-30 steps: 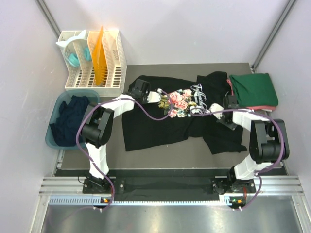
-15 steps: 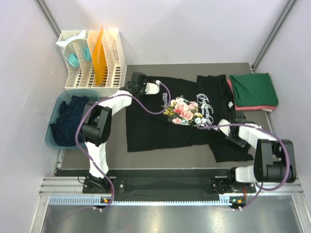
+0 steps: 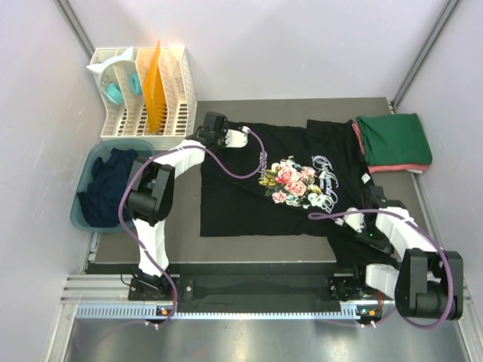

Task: Fold and stack the t-shirts
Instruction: Flatten out the tshirt

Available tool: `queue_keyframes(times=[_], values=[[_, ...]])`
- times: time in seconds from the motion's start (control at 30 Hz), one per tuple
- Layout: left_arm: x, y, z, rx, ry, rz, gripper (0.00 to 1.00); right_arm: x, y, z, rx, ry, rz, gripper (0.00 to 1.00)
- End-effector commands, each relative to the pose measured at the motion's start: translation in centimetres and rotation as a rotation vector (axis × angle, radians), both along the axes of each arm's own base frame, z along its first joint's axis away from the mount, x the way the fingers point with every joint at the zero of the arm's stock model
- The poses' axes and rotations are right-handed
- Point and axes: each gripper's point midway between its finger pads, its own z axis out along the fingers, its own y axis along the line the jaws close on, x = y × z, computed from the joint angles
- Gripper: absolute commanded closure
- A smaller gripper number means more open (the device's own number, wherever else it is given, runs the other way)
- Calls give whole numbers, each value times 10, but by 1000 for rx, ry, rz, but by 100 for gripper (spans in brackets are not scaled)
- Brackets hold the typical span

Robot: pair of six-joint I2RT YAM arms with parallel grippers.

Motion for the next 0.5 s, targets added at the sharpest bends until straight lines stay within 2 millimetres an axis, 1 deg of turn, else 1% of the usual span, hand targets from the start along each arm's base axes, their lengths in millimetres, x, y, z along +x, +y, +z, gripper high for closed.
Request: queue_keyframes(times=[0.0,0.03,0.07,0.1,0.17,0.2,0.23,0.27,0.3,0.33,0.37,0.4,0.43,0.47], values=[[23,-3,23,-20,-111,22,74,47,9,41,82,-180,7,46],[24,0,16,-10,-108,39,74,59,15,47,119,-220,10,42],[31,3,24,-9,-162,72,75,69,17,53,138,-244,-2,40],[40,3,33,-29,-222,88,76,93,18,73,151,-331,-2,39],[52,4,36,-49,-284,127,78,117,26,87,203,-407,-25,39],[57,4,38,-56,-301,143,80,141,27,108,218,-505,-26,39],[66,0,38,-81,-308,157,82,153,33,115,257,-548,-39,41],[70,-2,38,-95,-300,162,86,164,35,116,277,-562,-46,43],[74,-6,23,-115,-266,162,94,184,39,132,301,-627,-41,52],[81,-11,31,-128,-272,159,100,194,41,128,316,-623,-65,56],[86,-13,30,-134,-272,156,100,202,42,128,321,-628,-72,64],[91,-16,18,-133,-261,146,100,214,44,137,326,-649,-73,66],[99,-19,29,-152,-291,144,100,221,44,126,333,-616,-98,68],[102,-22,25,-156,-274,137,100,227,45,126,336,-614,-108,71]])
